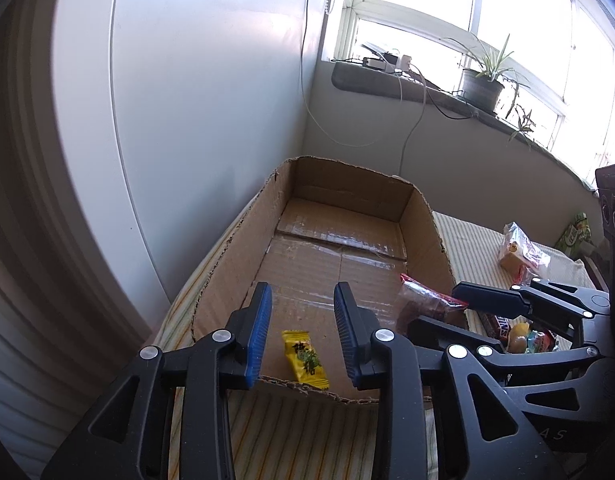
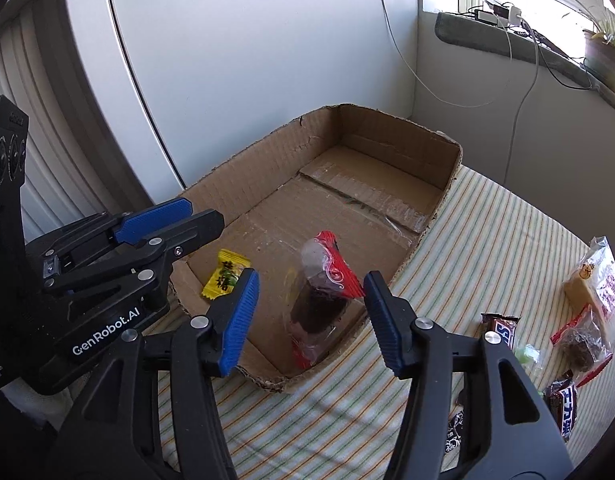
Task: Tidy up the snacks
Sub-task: 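Open the left gripper over the box while the right releases the cake bag inside, then grasp the black candy packet with the left gripper while the right grasps the green packet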
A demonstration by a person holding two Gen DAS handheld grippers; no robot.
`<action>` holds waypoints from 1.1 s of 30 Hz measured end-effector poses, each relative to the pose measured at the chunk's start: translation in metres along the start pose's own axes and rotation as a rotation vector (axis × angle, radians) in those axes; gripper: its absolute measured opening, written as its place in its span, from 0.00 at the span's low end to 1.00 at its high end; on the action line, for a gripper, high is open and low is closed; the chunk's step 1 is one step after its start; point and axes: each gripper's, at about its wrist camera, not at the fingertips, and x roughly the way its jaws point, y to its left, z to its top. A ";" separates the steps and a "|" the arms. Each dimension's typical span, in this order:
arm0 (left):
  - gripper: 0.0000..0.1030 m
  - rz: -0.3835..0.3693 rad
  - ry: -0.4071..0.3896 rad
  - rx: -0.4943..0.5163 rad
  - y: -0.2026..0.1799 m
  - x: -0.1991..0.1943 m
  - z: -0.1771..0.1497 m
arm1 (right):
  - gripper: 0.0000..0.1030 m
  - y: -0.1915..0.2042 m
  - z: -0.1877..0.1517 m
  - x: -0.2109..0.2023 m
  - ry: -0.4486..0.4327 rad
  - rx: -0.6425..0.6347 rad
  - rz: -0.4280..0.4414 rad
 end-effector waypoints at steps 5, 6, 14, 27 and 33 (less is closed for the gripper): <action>0.30 0.005 -0.007 -0.007 0.000 -0.003 0.001 | 0.56 -0.005 -0.004 -0.011 -0.018 0.013 -0.003; 0.30 0.008 -0.008 -0.009 -0.001 -0.004 0.001 | 0.56 -0.007 -0.004 -0.013 -0.022 0.019 0.001; 0.30 -0.008 -0.023 0.002 -0.012 -0.015 0.002 | 0.56 -0.027 -0.015 -0.039 -0.062 0.070 0.000; 0.30 -0.102 -0.012 0.067 -0.064 -0.024 -0.008 | 0.56 -0.092 -0.052 -0.083 -0.087 0.157 -0.103; 0.30 -0.160 0.016 0.105 -0.091 -0.023 -0.017 | 0.56 -0.129 -0.072 -0.101 -0.084 0.208 -0.163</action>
